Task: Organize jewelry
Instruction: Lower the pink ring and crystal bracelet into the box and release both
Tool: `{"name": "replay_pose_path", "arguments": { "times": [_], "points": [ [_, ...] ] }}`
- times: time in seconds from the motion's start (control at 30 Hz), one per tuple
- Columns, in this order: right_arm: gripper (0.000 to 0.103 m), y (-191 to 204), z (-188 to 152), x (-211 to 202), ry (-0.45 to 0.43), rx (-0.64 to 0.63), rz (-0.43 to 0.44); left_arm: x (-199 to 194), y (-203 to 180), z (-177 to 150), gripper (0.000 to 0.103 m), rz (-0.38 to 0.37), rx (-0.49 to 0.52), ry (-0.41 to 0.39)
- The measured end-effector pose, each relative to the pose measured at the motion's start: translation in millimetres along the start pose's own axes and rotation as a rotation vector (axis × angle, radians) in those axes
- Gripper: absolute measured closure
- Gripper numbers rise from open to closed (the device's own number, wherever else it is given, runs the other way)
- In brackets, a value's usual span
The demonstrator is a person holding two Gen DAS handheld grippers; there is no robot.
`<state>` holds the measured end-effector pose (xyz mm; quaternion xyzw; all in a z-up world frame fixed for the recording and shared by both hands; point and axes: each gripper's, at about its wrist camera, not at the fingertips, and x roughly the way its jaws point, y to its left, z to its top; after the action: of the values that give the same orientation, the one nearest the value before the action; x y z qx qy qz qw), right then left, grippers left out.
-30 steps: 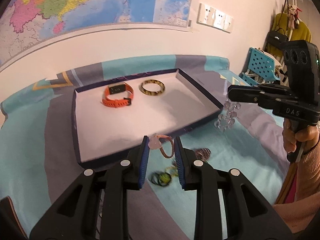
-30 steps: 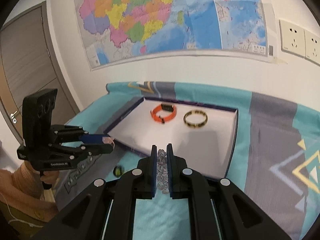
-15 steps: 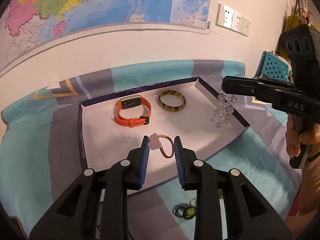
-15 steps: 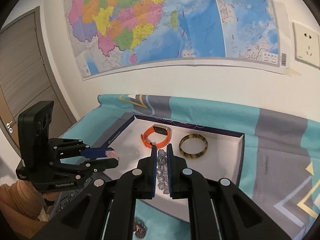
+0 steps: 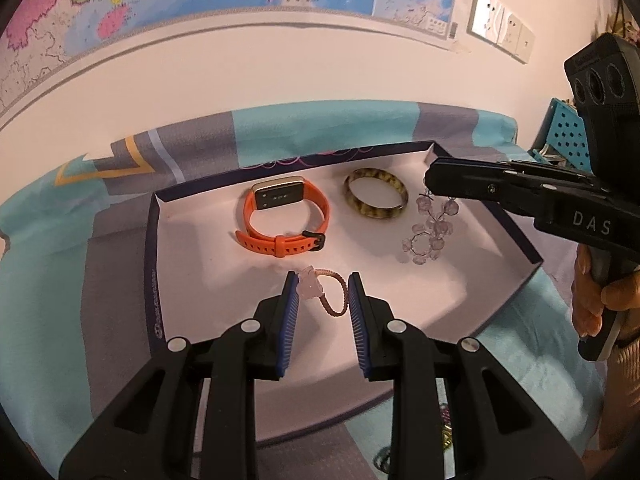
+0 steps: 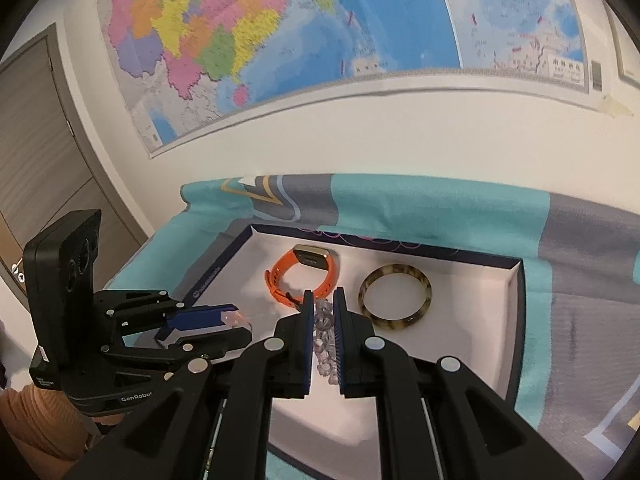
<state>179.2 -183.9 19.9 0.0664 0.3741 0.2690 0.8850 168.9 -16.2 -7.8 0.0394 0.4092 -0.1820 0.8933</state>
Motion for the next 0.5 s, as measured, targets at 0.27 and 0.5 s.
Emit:
{"name": "replay_pose_path", "arguments": {
  "times": [0.27, 0.5],
  "points": [
    [0.095, -14.9, -4.1, 16.2, 0.043, 0.027, -0.031, 18.6, 3.4, 3.7, 0.077, 0.016, -0.011, 0.041],
    [0.095, -20.6, -6.6, 26.5, 0.072, 0.026, -0.056, 30.1, 4.6, 4.6, 0.077, 0.023, -0.017, 0.069]
  ]
}}
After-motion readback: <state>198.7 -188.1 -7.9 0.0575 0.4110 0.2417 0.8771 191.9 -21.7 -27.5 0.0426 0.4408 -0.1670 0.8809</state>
